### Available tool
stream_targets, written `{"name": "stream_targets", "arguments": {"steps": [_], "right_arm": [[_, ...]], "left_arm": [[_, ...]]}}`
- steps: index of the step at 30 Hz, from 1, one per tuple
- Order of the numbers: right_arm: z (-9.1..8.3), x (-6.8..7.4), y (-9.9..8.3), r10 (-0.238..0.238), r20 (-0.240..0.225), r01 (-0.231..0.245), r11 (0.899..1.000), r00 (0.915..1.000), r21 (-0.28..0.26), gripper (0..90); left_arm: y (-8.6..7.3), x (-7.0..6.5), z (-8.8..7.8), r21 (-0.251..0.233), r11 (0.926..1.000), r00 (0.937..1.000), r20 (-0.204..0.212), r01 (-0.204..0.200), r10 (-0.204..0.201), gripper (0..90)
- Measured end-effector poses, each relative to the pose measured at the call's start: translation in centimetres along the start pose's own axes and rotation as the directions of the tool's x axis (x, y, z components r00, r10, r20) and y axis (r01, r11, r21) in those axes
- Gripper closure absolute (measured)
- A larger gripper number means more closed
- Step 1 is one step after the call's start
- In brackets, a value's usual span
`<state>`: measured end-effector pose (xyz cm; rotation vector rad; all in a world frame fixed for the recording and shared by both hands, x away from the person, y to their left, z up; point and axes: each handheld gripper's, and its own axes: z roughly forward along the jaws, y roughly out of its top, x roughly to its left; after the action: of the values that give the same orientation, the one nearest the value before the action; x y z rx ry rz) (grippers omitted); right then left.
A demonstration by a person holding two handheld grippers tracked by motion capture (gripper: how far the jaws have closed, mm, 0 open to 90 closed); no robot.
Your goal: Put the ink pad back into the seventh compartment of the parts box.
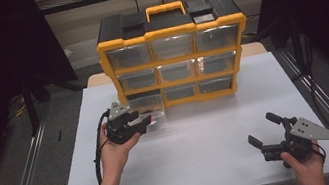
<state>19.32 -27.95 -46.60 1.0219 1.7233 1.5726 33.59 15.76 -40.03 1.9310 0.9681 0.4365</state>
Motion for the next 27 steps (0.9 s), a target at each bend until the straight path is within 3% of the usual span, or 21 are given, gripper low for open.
{"name": "stream_targets", "arguments": {"steps": [2, 4, 15, 21, 27], "right_arm": [[0.0, 0.0, 0.0, 0.000, -0.001, 0.000, 1.000, 1.0000, 0.001, 1.4], [0.0, 0.0, 0.0, -0.001, 0.000, 0.001, 1.000, 1.0000, 0.000, 1.4], [0.0, 0.0, 0.0, -0.001, 0.000, 0.001, 1.000, 1.0000, 0.000, 1.4], [0.1, 0.0, 0.0, 0.000, 0.002, 0.000, 1.000, 1.0000, 0.001, 1.4], [0.1, 0.1, 0.0, -0.005, -0.006, 0.005, 1.000, 1.0000, 0.008, 1.4]], "left_arm": [[-0.1, 0.0, 0.0, -0.011, 0.9998, 0.9999, -0.002, 0.017, -0.017, 52.2], [-0.1, 0.0, -0.2, -0.011, 0.9999, 0.9999, -0.012, 0.007, -0.008, 56.7], [-0.5, 0.0, -0.3, -0.038, 0.9987, 0.9991, -0.023, 0.035, -0.036, 82.1], [-0.7, 0.2, -0.1, -0.042, 0.9976, 0.9983, -0.017, 0.055, -0.056, 89.2], [-1.1, 0.4, 0.1, -0.044, 0.9974, 0.9981, -0.020, 0.057, -0.058, 90.0]]}}
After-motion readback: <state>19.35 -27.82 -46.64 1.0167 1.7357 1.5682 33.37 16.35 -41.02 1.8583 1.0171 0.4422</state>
